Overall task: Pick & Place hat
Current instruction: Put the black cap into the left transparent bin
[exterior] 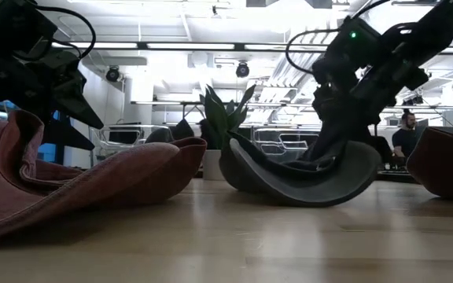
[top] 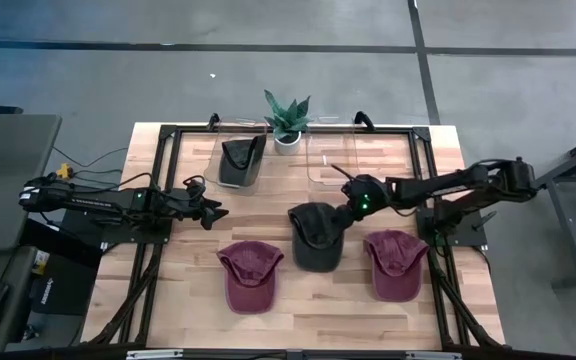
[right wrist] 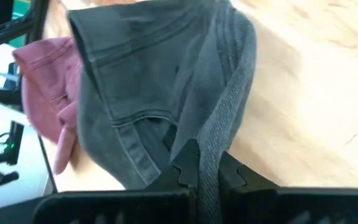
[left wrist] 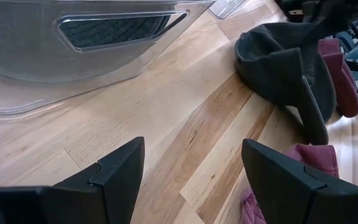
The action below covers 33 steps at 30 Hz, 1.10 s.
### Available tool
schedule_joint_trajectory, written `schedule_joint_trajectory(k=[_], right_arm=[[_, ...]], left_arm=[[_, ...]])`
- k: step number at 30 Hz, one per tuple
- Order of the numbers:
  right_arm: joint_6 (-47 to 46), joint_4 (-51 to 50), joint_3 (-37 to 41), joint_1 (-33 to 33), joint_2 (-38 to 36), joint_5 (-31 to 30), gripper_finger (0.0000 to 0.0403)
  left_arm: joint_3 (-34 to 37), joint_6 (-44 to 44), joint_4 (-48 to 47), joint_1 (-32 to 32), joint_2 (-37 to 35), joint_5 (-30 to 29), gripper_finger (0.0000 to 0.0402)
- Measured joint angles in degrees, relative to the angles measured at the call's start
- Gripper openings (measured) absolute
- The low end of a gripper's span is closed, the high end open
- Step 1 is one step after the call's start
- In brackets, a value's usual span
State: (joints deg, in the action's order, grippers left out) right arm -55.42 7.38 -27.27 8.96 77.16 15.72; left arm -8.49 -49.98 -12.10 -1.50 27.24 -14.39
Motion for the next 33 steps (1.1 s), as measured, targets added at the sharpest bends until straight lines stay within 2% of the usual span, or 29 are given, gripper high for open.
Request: schedule_joint_trajectory(k=[11, 33], right_arm=[[1.3, -3.0, 0.0, -3.8, -5.9, -0.2, 0.0001], [4.5, -5.5, 0.0, -3.9, -19.3, -0.1, 0.0000]], left_arm=[[0.0, 0.0, 0.0, 0.0, 0.0, 0.0, 0.0261], [0.0, 0.0, 0.0, 0.0, 0.0, 0.0, 0.0261]])
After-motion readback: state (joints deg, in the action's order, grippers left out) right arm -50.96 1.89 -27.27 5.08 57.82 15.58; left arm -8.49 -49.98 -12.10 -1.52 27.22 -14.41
